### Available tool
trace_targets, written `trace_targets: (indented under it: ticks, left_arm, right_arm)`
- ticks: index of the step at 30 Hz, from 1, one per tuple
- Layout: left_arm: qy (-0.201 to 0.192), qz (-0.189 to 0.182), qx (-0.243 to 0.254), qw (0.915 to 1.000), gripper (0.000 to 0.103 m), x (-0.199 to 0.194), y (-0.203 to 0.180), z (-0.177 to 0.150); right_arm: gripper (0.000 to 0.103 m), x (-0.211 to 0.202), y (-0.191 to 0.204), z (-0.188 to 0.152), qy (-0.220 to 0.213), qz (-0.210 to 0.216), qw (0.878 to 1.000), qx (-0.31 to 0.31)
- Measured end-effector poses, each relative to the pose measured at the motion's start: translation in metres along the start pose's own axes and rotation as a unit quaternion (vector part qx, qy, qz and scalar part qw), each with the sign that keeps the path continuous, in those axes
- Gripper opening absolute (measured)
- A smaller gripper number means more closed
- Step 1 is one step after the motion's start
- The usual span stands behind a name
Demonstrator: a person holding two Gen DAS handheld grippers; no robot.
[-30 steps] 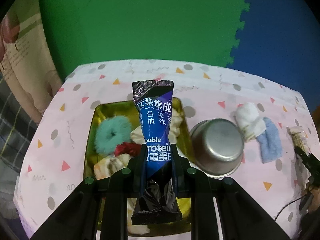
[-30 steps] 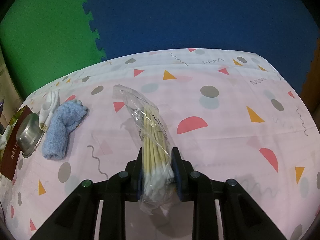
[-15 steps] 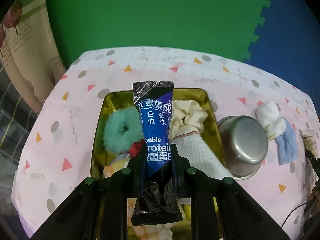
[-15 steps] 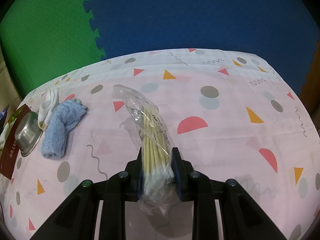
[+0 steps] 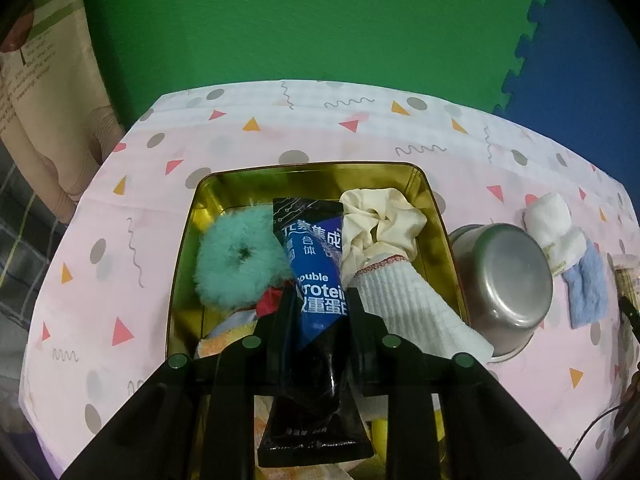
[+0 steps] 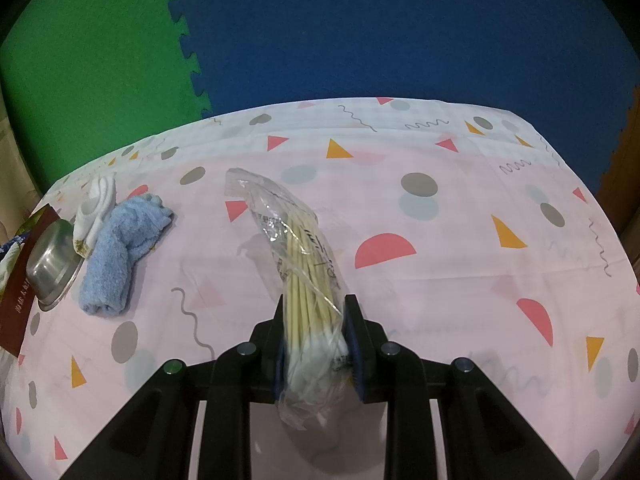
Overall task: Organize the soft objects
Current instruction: 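Lower the protein bar packet into the tray and open the left tool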
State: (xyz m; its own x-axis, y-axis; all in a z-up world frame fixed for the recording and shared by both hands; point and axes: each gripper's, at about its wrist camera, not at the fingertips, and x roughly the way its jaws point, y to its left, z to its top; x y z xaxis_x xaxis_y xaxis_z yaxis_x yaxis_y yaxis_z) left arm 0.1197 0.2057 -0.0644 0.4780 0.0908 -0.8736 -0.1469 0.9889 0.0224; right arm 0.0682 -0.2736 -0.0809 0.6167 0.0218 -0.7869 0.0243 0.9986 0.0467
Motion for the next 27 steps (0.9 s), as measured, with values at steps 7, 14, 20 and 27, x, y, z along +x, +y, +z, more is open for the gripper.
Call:
trace_targets:
  ticks: [7, 14, 20, 27]
  left_arm:
    - [-0.023, 0.003, -0.005, 0.9997, 0.038, -0.018, 0.000, -0.002]
    - [-0.061, 0.021, -0.007, 0.9979, 0.046, -0.046, -0.006, -0.015]
    - [-0.090, 0.026, -0.005, 0.9956, 0.056, -0.066, -0.012, -0.032]
    - [-0.089, 0.035, -0.026, 0.9951, 0.061, -0.066, -0.003, -0.055]
  right_arm:
    - [0.026, 0.000, 0.000, 0.000, 0.001, -0.004, 1.000, -0.004]
    - [0.026, 0.000, 0.001, 0.000, 0.001, -0.007, 1.000, -0.007]
    - [0.026, 0.000, 0.003, 0.000, 0.002, -0.014, 1.000, -0.013]
    - [0.026, 0.000, 0.006, 0.000, 0.003, -0.024, 0.999, -0.021]
